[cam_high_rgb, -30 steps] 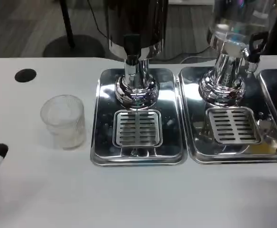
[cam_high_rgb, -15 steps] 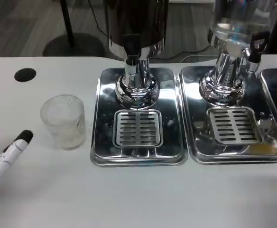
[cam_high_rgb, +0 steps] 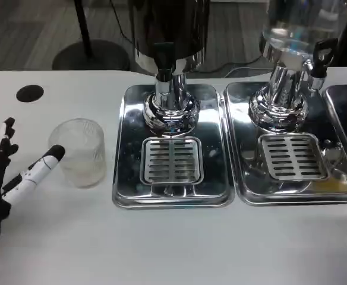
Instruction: Grasp the cup under the faucet to collect the drink, then remove the cup.
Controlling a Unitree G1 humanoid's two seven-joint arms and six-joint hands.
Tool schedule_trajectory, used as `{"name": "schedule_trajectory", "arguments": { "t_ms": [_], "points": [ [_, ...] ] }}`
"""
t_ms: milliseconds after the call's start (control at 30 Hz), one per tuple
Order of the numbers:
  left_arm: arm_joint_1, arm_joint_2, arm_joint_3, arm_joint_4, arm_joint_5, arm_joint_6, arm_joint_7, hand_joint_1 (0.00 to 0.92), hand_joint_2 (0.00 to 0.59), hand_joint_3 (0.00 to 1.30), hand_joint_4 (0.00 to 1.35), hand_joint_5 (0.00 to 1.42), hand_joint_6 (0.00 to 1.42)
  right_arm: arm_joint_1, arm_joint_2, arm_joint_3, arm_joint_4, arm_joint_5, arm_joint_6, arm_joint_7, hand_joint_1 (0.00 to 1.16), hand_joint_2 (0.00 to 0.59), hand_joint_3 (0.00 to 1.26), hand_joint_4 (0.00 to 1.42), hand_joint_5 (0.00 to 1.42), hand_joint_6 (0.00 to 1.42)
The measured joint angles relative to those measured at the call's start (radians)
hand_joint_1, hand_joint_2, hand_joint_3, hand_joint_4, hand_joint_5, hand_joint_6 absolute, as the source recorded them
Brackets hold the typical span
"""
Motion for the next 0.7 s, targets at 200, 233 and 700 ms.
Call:
{"name": "schedule_trajectory", "arguments": {
  "t_ms": [200, 233, 700],
  "points": [
    [-0.001, 0.0, -0.019, 0.017, 0.014, 0.0, 0.007, 0.258, 0.072, 0.0, 0.0, 0.1, 0.11, -0.003, 0.001, -0.001, 0.0, 0.005, 0.0, 0.0, 0.7, 0.518, 0.32, 0.24, 0.14, 0.04],
    [-0.001, 0.001, -0.026, 0.019, 0.018, 0.0, 0.008, 0.258, 0.071, 0.0, 0.0, 0.1, 0.11, -0.003, 0.001, -0.002, 0.0, 0.005, 0.0, 0.0, 0.7, 0.518, 0.32, 0.24, 0.14, 0.04],
    [-0.023, 0.006, -0.085, 0.032, 0.063, 0.011, 0.017, 0.304, 0.085, 0.0, 0.0, 0.1, 0.13, -0.025, 0.0, -0.004, 0.0, 0.009, 0.0, 0.0, 0.7, 0.517, 0.32, 0.25, 0.14, 0.04]
  ]
}}
